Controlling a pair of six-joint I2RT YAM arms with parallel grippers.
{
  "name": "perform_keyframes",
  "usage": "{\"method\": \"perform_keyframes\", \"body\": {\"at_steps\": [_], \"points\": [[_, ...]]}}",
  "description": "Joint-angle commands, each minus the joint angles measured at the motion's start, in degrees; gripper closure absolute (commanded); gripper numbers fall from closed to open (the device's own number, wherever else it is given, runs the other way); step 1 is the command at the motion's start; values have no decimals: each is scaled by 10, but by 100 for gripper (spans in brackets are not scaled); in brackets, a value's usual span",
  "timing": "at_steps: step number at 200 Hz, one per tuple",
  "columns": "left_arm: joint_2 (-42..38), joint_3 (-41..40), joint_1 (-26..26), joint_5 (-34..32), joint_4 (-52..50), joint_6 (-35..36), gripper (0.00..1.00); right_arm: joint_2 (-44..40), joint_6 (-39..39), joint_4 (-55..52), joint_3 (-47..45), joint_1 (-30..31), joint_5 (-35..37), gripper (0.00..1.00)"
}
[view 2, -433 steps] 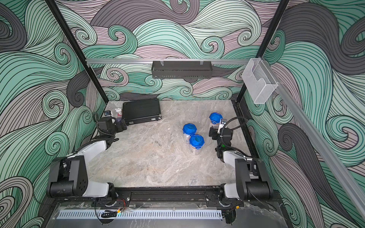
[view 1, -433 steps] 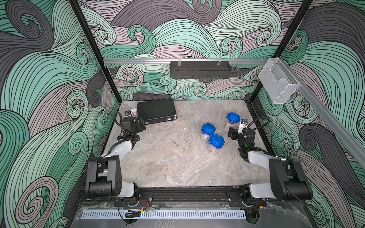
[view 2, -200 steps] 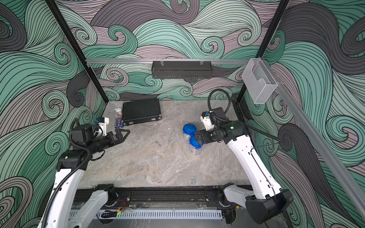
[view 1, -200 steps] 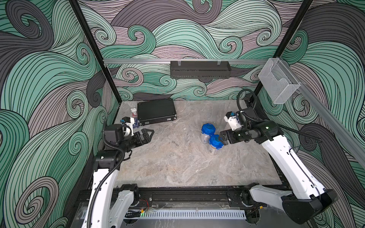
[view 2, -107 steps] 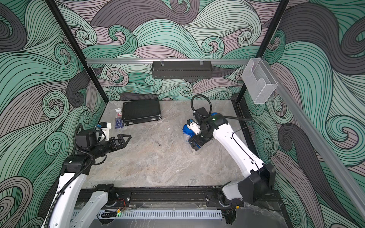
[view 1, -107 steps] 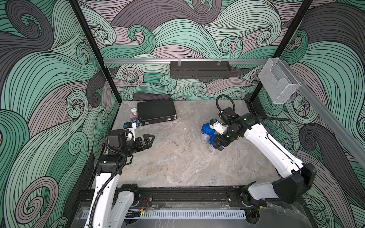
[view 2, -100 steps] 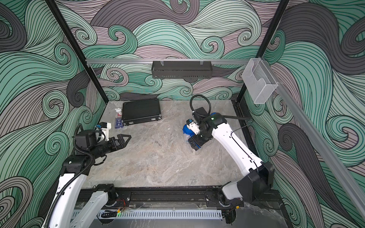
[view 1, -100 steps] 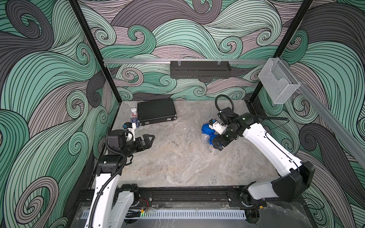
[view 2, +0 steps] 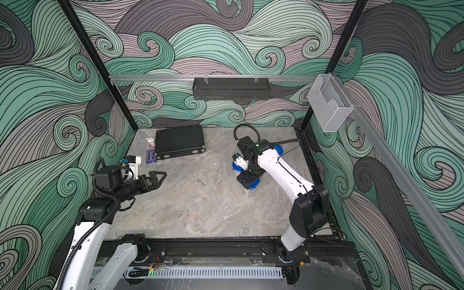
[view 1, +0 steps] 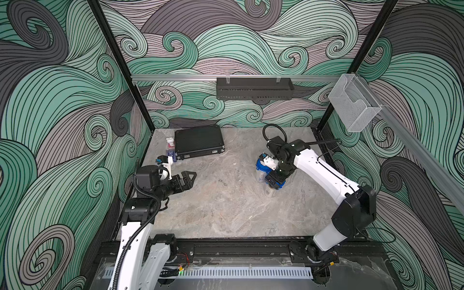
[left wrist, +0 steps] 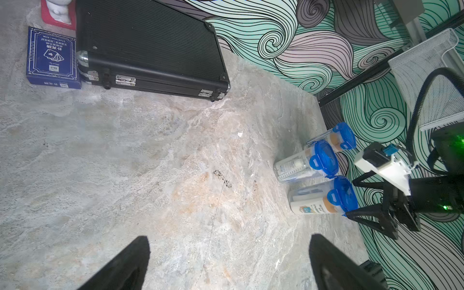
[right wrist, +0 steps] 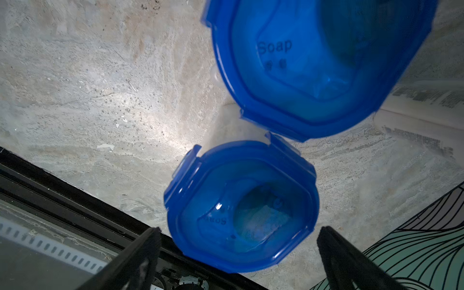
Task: Take out toiletry kits
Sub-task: Pick up the container from the center of the board.
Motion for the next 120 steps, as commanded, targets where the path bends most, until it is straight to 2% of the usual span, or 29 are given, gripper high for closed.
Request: {"method": "perform_keyframes", "body": {"at_steps": [1, 120], "points": [[-3, -1, -4, 7, 5, 9, 1, 2, -6, 7, 6, 3, 10, 1], [-1, -3, -4, 3, 3, 9, 1, 24, -22, 49, -26, 10, 12, 1]]}}
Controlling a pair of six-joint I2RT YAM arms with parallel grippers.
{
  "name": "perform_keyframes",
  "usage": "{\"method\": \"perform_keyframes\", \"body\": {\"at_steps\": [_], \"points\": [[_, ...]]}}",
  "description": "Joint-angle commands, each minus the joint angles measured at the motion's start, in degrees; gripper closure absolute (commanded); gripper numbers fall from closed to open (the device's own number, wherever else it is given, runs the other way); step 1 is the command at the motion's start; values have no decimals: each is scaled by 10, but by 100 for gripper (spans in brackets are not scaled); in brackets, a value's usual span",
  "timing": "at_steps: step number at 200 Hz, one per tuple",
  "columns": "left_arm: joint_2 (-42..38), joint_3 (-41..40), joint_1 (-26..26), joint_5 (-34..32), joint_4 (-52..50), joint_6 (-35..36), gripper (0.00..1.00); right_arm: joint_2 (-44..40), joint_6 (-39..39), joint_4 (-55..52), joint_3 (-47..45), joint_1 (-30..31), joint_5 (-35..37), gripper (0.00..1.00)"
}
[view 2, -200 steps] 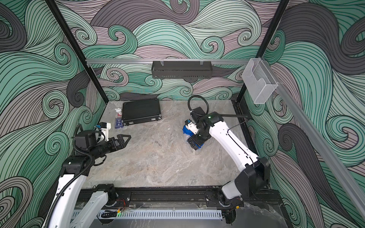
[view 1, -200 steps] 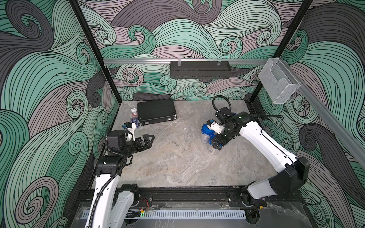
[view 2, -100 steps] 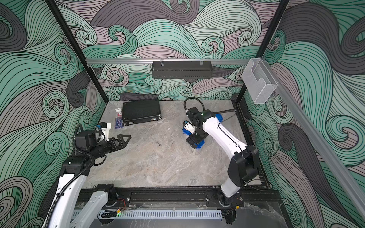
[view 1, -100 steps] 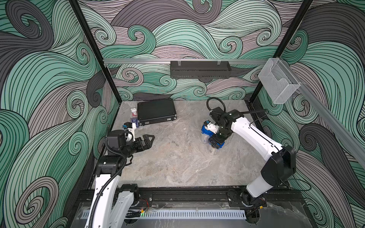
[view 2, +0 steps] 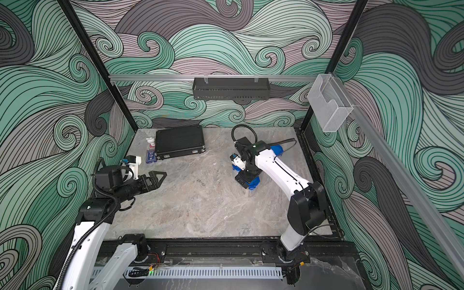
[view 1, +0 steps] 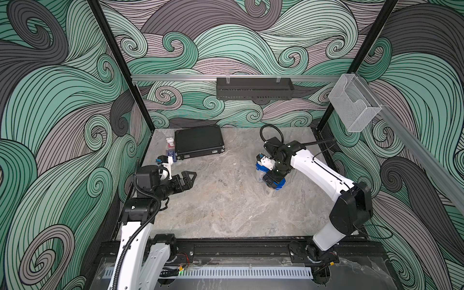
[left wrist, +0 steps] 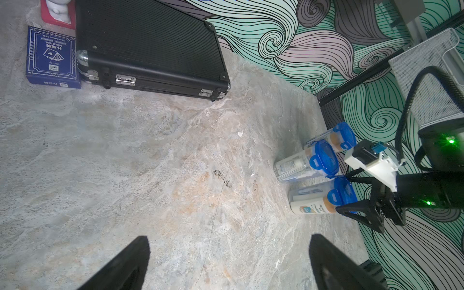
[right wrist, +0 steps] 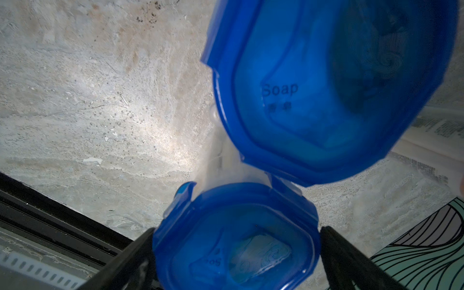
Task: Take out toiletry kits
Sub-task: Pick up the container from the center of the board.
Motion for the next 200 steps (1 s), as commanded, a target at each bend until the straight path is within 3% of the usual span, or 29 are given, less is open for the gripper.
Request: {"method": "perform_keyframes", "body": {"at_steps": [1, 58, 150, 200], "points": [[-1, -3, -4, 4, 3, 8, 1, 7, -6, 1, -10, 2, 4, 1], [0, -3, -4, 3, 3, 8, 1, 10, -2, 19, -26, 5, 15, 3], [2, -2, -5, -8, -2, 7, 1, -14, 7, 21, -39, 10, 23, 19], [2, -2, -5, -11, -2, 7, 1, -62, 19, 21, -61, 11, 17, 20]]}}
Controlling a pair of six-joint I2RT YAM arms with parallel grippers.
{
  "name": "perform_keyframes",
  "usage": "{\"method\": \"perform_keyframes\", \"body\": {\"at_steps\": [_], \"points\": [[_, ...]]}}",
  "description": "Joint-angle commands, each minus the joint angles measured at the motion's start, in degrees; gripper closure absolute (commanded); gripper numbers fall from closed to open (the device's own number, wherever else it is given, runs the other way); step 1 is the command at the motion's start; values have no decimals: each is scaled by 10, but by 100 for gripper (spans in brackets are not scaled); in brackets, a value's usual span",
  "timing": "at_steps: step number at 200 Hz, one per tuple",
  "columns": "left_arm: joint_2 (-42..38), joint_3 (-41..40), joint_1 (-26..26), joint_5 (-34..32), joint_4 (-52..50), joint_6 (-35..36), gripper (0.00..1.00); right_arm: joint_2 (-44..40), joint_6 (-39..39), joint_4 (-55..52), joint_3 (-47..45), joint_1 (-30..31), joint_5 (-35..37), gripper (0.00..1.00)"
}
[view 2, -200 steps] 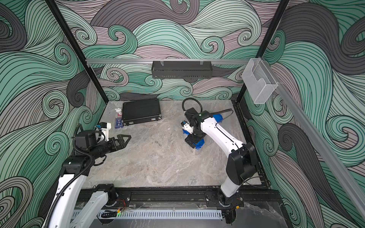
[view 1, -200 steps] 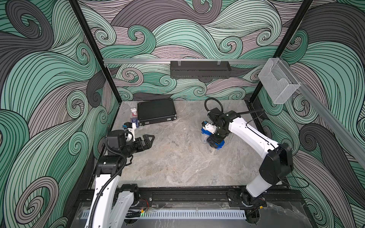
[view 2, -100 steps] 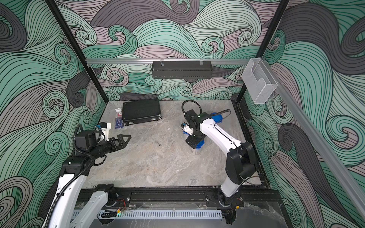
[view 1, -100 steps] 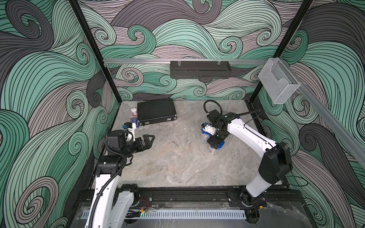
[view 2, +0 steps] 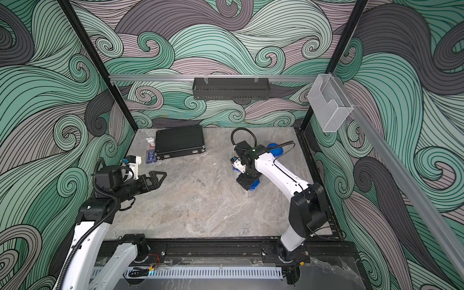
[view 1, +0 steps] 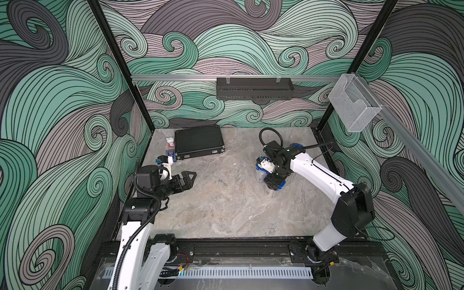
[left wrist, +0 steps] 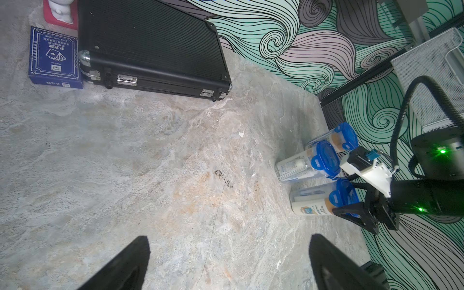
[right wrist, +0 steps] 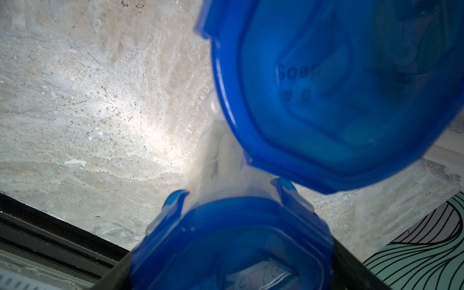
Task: Take out toiletry kits
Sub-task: Pick up the container from the center of the board.
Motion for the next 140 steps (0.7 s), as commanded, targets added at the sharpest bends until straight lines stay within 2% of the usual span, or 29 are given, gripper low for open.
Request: {"method": "perform_keyframes", "body": {"at_steps": [1, 36, 78, 140], "points": [[1, -2, -4, -7, -2, 7, 1, -39, 14, -9, -12, 3, -3, 20], [0, -2, -4, -7, -3, 6, 2, -76, 22, -15, -27, 6, -14, 24], [-4, 2, -3, -22, -8, 7, 2, -100, 44, -42, -12, 29, -32, 24], [-14, 4, -3, -48, -15, 6, 1, -79, 79, -71, 70, 135, -34, 24]]}}
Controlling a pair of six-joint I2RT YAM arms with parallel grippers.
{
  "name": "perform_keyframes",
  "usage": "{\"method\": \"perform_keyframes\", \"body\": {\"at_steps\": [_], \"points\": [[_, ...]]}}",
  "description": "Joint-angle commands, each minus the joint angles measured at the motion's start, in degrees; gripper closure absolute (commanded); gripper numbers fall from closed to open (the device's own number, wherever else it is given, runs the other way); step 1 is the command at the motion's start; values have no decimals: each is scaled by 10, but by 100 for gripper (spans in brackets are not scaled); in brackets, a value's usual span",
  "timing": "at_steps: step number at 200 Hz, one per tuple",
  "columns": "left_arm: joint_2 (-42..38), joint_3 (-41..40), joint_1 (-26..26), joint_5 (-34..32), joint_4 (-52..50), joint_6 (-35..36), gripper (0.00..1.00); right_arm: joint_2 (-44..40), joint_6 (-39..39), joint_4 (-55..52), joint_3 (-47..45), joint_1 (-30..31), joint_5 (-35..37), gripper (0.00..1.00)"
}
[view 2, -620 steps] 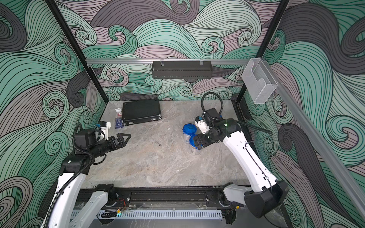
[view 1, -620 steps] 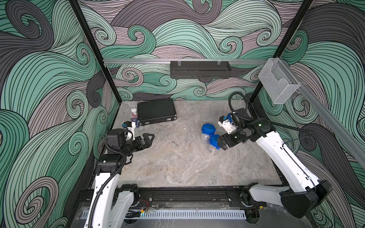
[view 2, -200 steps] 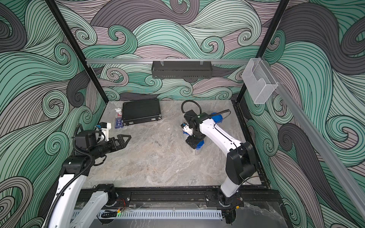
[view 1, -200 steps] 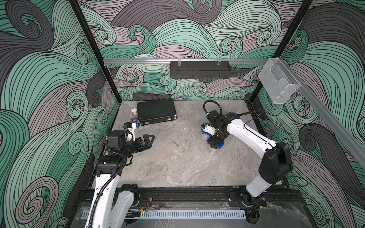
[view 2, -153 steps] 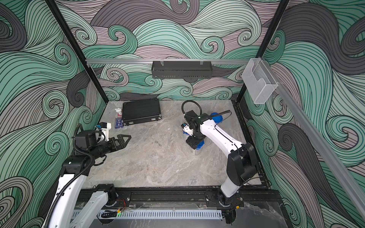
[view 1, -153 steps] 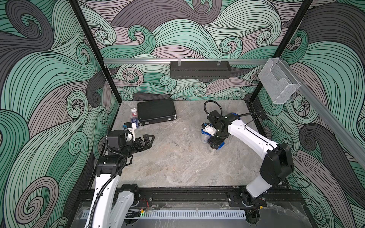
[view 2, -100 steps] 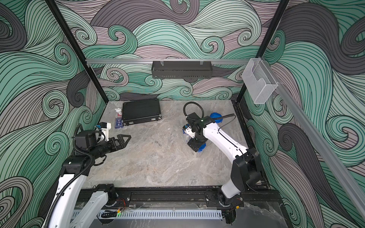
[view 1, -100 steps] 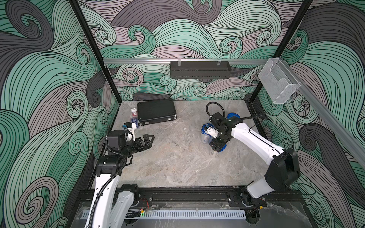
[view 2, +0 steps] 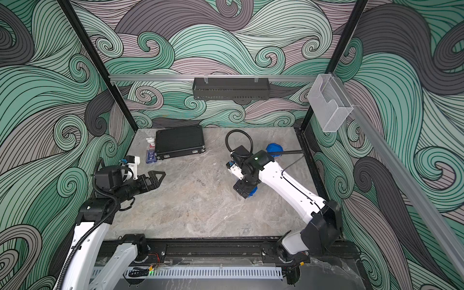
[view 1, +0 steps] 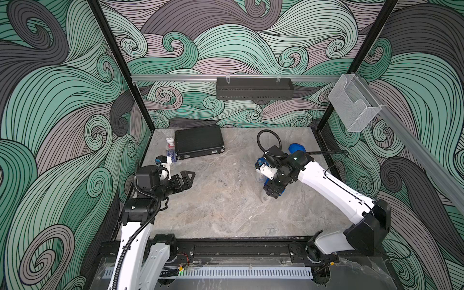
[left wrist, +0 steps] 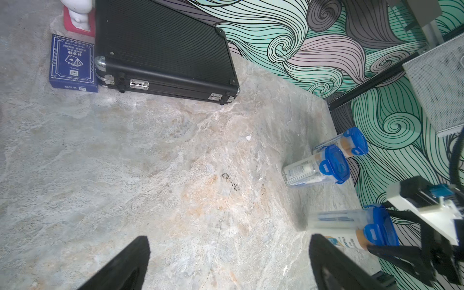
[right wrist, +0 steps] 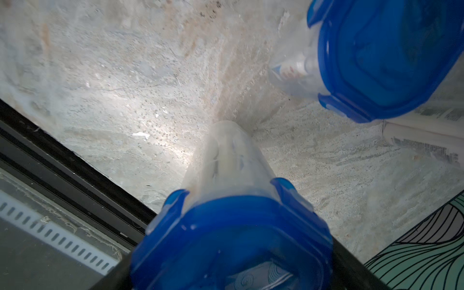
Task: Take out toiletry kits
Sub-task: Pick up the container from the center of the board, then place the container at the center of the board.
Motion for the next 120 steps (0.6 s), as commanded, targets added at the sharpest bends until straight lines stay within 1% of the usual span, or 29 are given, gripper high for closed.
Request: {"method": "perform_keyframes", "body": {"at_steps": [1, 34, 54, 85, 120], "points": [[-9, 4, -3, -21, -14, 6, 1, 9, 25, -7, 52, 41, -12, 24], [-9, 7, -3, -35, -19, 7, 1, 75, 39, -9, 128, 115, -12, 25], [-12, 9, -3, -47, -23, 7, 1, 130, 42, -10, 182, 144, -11, 25], [-18, 12, -2, -67, -29, 7, 2, 224, 46, -21, 276, 161, -10, 25], [-19, 13, -1, -80, -32, 7, 1, 341, 41, -75, 405, 174, 11, 25]]}}
